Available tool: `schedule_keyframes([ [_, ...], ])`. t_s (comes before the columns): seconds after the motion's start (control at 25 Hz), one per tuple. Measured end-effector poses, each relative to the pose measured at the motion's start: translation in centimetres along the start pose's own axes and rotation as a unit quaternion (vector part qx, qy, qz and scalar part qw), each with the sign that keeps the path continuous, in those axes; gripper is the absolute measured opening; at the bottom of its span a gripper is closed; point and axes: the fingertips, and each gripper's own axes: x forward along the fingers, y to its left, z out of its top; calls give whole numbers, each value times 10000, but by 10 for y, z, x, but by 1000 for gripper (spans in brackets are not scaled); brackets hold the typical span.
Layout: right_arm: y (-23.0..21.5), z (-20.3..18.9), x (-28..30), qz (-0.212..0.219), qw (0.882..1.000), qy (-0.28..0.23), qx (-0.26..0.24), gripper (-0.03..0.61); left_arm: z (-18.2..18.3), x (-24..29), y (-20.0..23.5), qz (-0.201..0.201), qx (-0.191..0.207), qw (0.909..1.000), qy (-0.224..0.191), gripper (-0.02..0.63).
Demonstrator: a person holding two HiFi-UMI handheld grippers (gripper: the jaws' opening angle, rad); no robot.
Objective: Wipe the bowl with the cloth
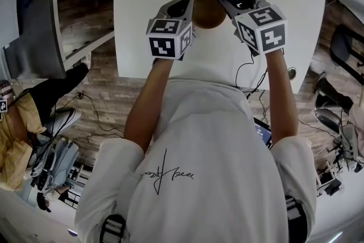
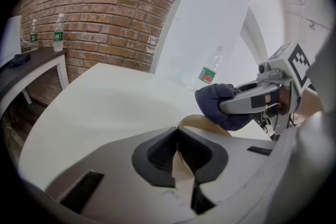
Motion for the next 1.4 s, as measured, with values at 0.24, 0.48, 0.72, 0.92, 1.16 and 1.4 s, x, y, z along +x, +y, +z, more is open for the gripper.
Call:
schedule_keyframes([
  [0.24,-3,-9,-5,-35,9999,11,121,104,0,1,2,34,21,10000,0,12],
  [0.48,-3,-15,-9,-33,9998,30,183,104,0,1,3,85,34,10000,-17,14],
  [0.72,-3,-20,-13,-105,9998,34,183,104,-1,1,2,91,16,9999,-42,14],
  [0.92,0,-23,-14,-128,9996,-10,257,104,0,0,6,127,-45,9999,-59,14],
  [1.16,1,-30,-16,-181,9994,-31,296,104,-1,3,6,150,-73,9998,-56,15],
  [1.4,5,-33,-20,-212,9994,-32,287,104,0,1,5,172,-55,9998,-77,17],
])
